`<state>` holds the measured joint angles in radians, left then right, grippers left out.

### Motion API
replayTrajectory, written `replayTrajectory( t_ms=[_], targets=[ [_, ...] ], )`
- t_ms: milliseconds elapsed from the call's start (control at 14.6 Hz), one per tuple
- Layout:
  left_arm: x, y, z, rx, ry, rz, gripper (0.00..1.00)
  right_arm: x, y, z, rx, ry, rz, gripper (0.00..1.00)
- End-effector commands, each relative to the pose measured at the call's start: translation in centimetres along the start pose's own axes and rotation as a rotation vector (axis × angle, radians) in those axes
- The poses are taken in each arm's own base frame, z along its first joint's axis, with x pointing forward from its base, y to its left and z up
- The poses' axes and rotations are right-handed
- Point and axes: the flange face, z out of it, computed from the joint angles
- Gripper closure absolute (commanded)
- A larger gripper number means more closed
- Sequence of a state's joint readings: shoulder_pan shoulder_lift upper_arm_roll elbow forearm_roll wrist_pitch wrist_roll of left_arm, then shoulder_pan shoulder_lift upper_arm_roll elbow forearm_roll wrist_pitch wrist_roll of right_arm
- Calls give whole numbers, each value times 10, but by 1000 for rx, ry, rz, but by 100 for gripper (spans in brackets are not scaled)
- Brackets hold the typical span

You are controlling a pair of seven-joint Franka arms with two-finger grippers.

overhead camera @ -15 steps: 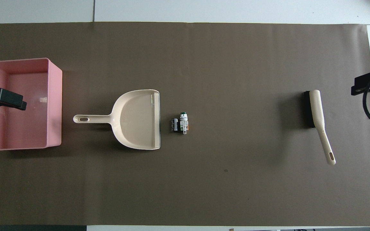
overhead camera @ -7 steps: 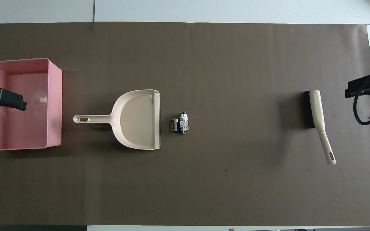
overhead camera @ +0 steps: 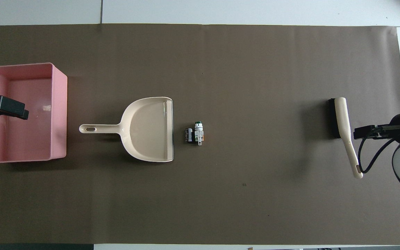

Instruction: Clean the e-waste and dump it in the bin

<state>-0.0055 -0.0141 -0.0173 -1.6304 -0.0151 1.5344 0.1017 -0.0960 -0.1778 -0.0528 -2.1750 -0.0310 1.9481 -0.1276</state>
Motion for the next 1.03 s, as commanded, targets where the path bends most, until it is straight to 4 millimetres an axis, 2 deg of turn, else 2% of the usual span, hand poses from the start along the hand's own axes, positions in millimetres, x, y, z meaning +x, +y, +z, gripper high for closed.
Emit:
replayTrajectory(
  t_ms=[0, 137, 343, 548, 685, 960],
  targets=[
    [-6, -1, -2, 7, 8, -1, 0, -22, 19, 49, 9, 16, -39, 1],
    [-4, 2, -3, 9, 24, 21, 1, -29, 18, 74, 14, 4, -44, 1],
    [-1, 7, -5, 16, 49, 172, 2, -31, 15, 93, 30, -6, -47, 1],
    [2, 10, -1, 28, 61, 481, 2, -35, 17, 111, 27, 8, -82, 1],
    [6, 14, 4, 39, 68, 691, 2, -38, 25, 115, 25, 18, -91, 1],
    [10, 49, 40, 47, 47, 1092, 2, -39, 25, 117, 26, 17, -125, 2]
  ],
)
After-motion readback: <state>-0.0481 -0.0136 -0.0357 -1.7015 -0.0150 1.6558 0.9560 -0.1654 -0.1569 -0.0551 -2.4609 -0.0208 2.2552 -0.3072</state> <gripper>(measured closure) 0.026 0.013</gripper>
